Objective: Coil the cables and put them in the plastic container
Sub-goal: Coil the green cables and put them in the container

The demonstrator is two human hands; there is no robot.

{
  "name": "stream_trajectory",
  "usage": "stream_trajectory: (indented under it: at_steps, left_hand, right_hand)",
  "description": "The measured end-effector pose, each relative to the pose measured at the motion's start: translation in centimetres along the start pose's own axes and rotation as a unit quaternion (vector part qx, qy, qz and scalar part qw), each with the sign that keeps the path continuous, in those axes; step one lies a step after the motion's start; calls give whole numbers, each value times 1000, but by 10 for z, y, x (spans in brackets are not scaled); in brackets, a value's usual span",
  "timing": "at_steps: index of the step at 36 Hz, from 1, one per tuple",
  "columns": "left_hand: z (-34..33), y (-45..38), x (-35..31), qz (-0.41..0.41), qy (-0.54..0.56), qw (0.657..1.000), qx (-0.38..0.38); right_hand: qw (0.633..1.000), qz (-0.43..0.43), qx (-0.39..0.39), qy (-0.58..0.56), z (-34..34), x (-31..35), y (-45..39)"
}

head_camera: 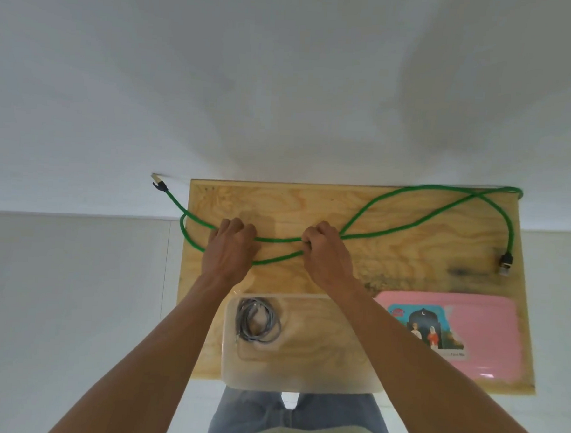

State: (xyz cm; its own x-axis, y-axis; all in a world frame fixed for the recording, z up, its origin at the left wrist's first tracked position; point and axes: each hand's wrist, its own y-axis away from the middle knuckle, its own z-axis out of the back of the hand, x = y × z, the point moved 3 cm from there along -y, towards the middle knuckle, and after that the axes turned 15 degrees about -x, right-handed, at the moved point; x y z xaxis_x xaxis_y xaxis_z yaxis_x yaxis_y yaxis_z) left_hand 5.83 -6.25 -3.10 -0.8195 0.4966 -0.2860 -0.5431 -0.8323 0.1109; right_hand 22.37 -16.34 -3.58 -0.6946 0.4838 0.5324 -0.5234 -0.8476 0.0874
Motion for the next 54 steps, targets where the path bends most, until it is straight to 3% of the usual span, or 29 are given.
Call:
stream_trajectory:
  at_steps: [6, 13, 18, 22, 27, 35, 42, 48, 51, 54]
  left_hand:
    - [2, 4, -3, -28, 15, 999, -6]
    - [-3, 11, -7, -73, -37, 994, 78]
    - [8, 8, -7, -32, 74, 994, 71]
    - [35, -2, 1, 26, 164, 985, 43]
    - [84, -12, 0, 9, 224, 973, -50]
    - [163, -10, -6, -3, 221, 950, -221]
    - [213, -1, -8, -34, 293, 916, -272]
    - [220, 12, 22, 4, 348, 904, -247]
    - [215, 20, 25, 12, 357, 908, -221]
    - [215, 26, 11, 25, 386, 895, -220]
  right_hand:
    - [1000, -12, 15, -13, 5, -10, 6]
    - [1000, 0, 23, 9, 13, -14, 10]
    - [999, 9, 14, 48, 22, -11, 7]
    - [996, 23, -88, 9, 40, 4, 5]
    - [967, 66, -244, -21, 73, 48, -6]
    - [919, 108, -370, -85, 126, 110, -10]
    - [875, 131, -439, -156, 180, 145, -2]
    - [836, 86, -494, -222, 254, 152, -9]
    - [841, 37, -487, -233, 273, 149, -14]
    - [880, 4, -432, -196, 277, 147, -17]
